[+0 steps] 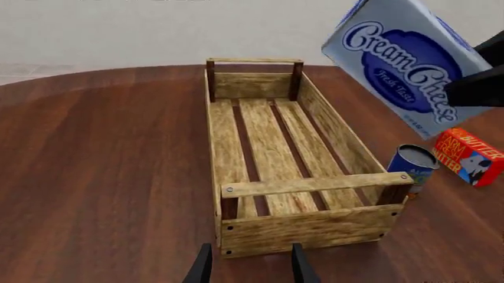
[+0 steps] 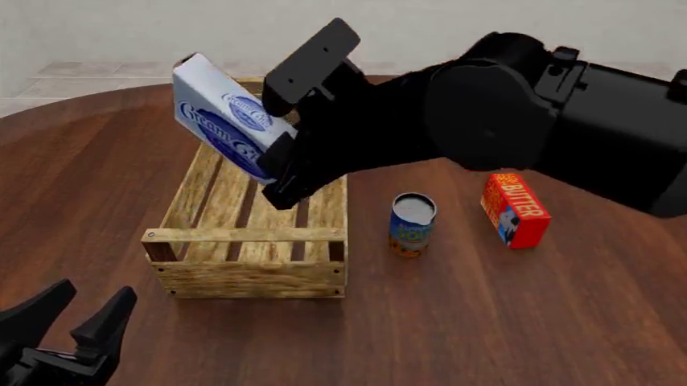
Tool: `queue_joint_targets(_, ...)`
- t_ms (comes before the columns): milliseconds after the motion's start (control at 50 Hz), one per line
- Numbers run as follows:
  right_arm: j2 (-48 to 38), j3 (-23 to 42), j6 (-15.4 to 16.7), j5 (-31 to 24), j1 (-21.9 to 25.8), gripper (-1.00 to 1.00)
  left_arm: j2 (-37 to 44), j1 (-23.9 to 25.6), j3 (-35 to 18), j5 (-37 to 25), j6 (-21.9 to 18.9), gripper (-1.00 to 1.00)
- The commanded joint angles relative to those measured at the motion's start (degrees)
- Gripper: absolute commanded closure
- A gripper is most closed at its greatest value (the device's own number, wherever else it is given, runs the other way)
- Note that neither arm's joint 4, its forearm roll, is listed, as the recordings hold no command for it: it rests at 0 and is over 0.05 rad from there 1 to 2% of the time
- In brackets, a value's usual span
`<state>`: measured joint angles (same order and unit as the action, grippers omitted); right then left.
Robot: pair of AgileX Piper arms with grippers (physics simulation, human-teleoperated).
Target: Pick up the cream cheese and put it in the tray.
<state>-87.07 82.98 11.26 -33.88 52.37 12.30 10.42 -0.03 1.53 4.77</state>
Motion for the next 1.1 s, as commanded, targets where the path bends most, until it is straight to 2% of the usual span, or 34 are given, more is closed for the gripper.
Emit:
queue_joint_targets(20, -5.7, 10.4, -3.9, -3.0, -3.2, 1.0, -0.8, 0.0, 0.0, -0.7, -1.2, -1.0)
queue_joint_targets(100, -8.5, 14.5, -5.0, -5.2, -4.4, 1.0, -0.8, 0.3, 0.0, -0.6, -1.1, -1.0)
queue_joint_targets(160, -10.2, 15.6, -4.5, -6.0, -5.6, 1.0, -0.6, 0.3, 0.0, -0.4, -1.1, -1.0)
queue_joint_targets(200, -11.5, 17.2, -5.8, -6.4, -6.5, 1.0, -0.9, 0.4, 0.0, -0.6, -1.0, -1.0)
queue_joint_targets(240, -12.2, 17.8, -4.8, -6.7, -6.6, 1.0, -1.1, 0.4, 0.0, -0.8, -1.0, -1.0)
queue_joint_targets(260, -13.3, 19.2, -6.6, -7.0, -7.6, 1.0, -1.3, 0.4, 0.0, -1.0, -1.1, -1.0)
queue_joint_targets(320, -14.9, 20.1, -6.9, -7.2, -8.1, 1.0, -1.4, 0.4, 0.0, -1.0, -1.1, -1.0)
queue_joint_targets(400, -18.0, 22.0, -9.5, -7.3, -8.6, 1.0, -1.3, 0.4, 0.0, -0.7, -1.1, -1.0)
queue_joint_targets(420, -18.9, 22.5, -8.5, -7.5, -8.4, 1.0, -1.5, 0.4, 0.0, -1.0, -1.1, -1.0)
queue_joint_targets(500, -21.4, 24.2, -10.1, -7.8, -8.4, 1.0, -1.9, 0.4, 0.0, -1.3, -1.0, -1.0)
queue_joint_targets(840, -26.5, 23.2, -11.7, -4.7, -8.3, 1.0, -2.5, 0.3, 0.0, -1.7, -0.6, -1.0)
queue_joint_targets(900, -28.2, 24.7, -10.8, -5.1, -9.4, 1.0, -2.3, 0.3, 0.0, -1.6, -0.6, -1.0)
queue_joint_targets(960, -28.9, 25.0, -11.6, -5.0, -9.4, 1.0, -2.2, 0.5, 0.0, -1.5, -0.6, -1.0)
queue_joint_targets(1100, -30.8, 25.7, -11.0, -4.7, -10.2, 1.0, -2.5, 0.5, 0.0, -1.7, -0.5, -1.0)
